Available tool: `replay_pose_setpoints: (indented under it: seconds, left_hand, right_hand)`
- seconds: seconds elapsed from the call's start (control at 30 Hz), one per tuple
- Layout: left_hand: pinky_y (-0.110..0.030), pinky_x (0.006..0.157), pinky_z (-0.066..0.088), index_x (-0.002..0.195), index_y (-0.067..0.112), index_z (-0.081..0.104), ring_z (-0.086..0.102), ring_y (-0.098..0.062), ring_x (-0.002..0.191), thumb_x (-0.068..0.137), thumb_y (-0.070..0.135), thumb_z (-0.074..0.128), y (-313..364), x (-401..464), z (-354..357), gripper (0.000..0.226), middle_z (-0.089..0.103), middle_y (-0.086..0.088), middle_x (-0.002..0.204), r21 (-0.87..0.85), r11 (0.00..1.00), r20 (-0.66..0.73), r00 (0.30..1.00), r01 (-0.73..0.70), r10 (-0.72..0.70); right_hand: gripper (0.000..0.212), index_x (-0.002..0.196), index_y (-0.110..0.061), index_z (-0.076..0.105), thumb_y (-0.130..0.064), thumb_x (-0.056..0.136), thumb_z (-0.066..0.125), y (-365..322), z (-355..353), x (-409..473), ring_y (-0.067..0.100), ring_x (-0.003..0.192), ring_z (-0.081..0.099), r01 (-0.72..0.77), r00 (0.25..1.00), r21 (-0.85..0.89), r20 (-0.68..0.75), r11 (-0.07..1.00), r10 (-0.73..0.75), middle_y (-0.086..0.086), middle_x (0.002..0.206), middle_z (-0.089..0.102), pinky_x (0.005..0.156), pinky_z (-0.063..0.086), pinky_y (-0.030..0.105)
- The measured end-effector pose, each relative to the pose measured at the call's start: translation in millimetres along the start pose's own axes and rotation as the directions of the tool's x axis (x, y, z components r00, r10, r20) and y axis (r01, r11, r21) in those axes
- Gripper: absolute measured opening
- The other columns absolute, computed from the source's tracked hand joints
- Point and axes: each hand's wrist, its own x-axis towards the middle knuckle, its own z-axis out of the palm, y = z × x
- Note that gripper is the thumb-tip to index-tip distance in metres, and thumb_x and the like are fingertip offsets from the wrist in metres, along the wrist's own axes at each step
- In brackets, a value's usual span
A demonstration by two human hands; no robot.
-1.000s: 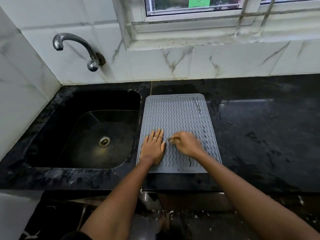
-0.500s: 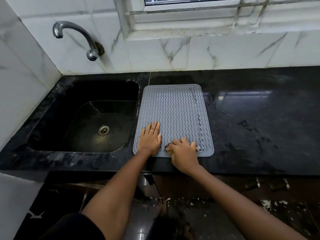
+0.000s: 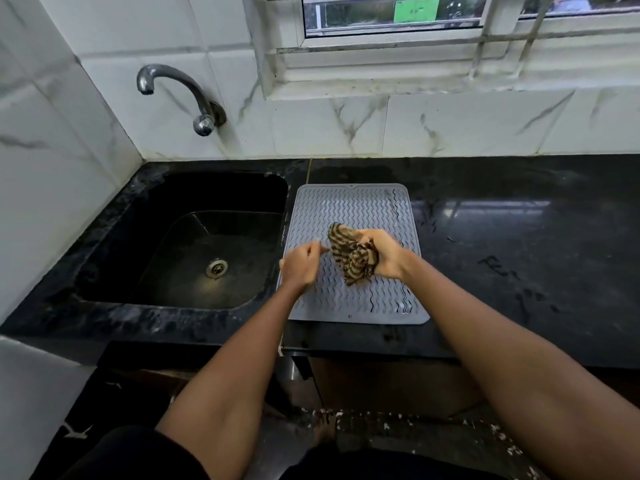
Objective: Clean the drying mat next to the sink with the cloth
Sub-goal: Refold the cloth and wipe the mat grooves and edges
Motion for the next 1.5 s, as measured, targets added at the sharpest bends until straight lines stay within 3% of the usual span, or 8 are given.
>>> replay_pose_setpoints:
  seconds: [0.07,0.2,0.47,0.73,0.93,1.17,1.33,1.5]
  left_hand:
    - [-0.033,0.084,0.046,0.094,0.017,0.068,0.064,-0.022,0.098,0.101,0.036,0.039,12.5,4.1,-5.1,0.035,0.07,-0.003,0.099,-0.328,0.941,0.107,0.993,0.089,-0.056]
    - [-0.024,0.066,0.05,0.091,0.012,0.061,0.062,-0.015,0.081,0.097,0.034,0.053,30.7,12.8,-17.7,0.024,0.065,-0.001,0.087,-0.484,0.847,0.282,0.955,0.22,-0.087]
    - [-0.032,0.065,0.048,0.071,0.013,0.057,0.053,-0.019,0.07,0.095,0.017,0.058,43.7,37.2,-33.1,0.025,0.058,-0.011,0.073,-0.386,0.922,0.184,0.979,-0.014,0.091]
    - [-0.031,0.075,0.043,0.086,0.02,0.06,0.057,-0.016,0.086,0.101,0.022,0.042,60.6,56.2,-34.3,0.023,0.065,-0.006,0.093,-0.43,0.9,0.29,0.955,0.07,0.064]
    - [-0.04,0.098,0.045,0.123,0.006,0.06,0.062,-0.026,0.108,0.101,0.028,0.03,63.6,54.3,-36.3,0.043,0.067,-0.012,0.116,-0.677,0.651,0.478,0.878,0.343,0.035]
    - [-0.044,0.098,0.046,0.127,0.013,0.051,0.057,-0.027,0.118,0.104,0.031,0.03,68.4,52.7,-29.6,0.036,0.055,-0.009,0.135,-0.857,0.12,0.497,0.865,0.501,-0.068]
    - [-0.039,0.099,0.042,0.143,0.011,0.04,0.047,-0.026,0.132,0.096,0.061,0.028,69.4,51.6,-27.6,0.07,0.049,-0.01,0.141,-0.85,0.264,0.457,0.887,0.456,-0.062]
    - [-0.033,0.075,0.059,0.101,0.007,0.066,0.071,-0.018,0.074,0.087,0.03,0.068,55.8,49.6,-27.8,0.027,0.073,-0.009,0.085,-0.737,0.515,0.444,0.888,0.438,-0.119]
  right_hand:
    - [0.044,0.115,0.003,0.06,0.001,0.082,0.032,-0.8,-0.3,1.5,0.033,0.109,0.057,-0.001,1.0,0.146,0.03,0.989,-0.003,0.023,0.118,0.06,0.104,0.04,0.048]
    - [0.04,0.1,0.005,0.067,-0.009,0.093,0.03,-3.5,-0.3,9.1,0.033,0.106,0.06,-0.015,0.996,0.316,0.091,0.949,-0.014,0.023,0.109,0.063,0.101,0.044,0.048]
    - [0.021,0.102,-0.011,0.058,-0.016,0.083,0.065,-23.1,-20.7,12.7,0.028,0.103,0.061,0.004,0.994,-0.246,0.104,0.969,0.022,0.01,0.109,0.066,0.087,0.051,0.046]
    - [0.033,0.123,-0.019,0.053,-0.027,0.092,0.053,-47.0,-26.5,8.9,0.023,0.094,0.063,0.056,0.991,-0.287,0.132,0.956,-0.019,0.007,0.114,0.06,0.08,0.05,0.038]
    - [0.031,0.113,-0.019,0.063,-0.022,0.083,0.068,-48.2,-17.6,9.5,0.022,0.104,0.055,0.174,0.984,-0.42,0.045,0.891,-0.171,0.004,0.112,0.063,0.084,0.044,0.036]
    - [0.037,0.11,-0.012,0.062,-0.014,0.076,0.076,-55.9,-2.6,6.1,0.022,0.101,0.063,0.182,0.982,-0.417,0.12,0.89,-0.144,0.009,0.109,0.068,0.085,0.05,0.034]
    - [0.034,0.105,0.0,0.065,-0.005,0.074,0.075,-56.5,5.2,7.9,0.021,0.092,0.067,0.188,0.98,-0.399,0.01,0.897,-0.2,0.015,0.101,0.07,0.07,0.053,0.025]
    - [0.032,0.107,0.0,0.063,-0.003,0.076,0.073,-61.3,8.3,7.1,0.014,0.081,0.065,0.211,0.973,-0.36,-0.011,0.909,-0.231,0.009,0.092,0.069,0.059,0.048,0.019]
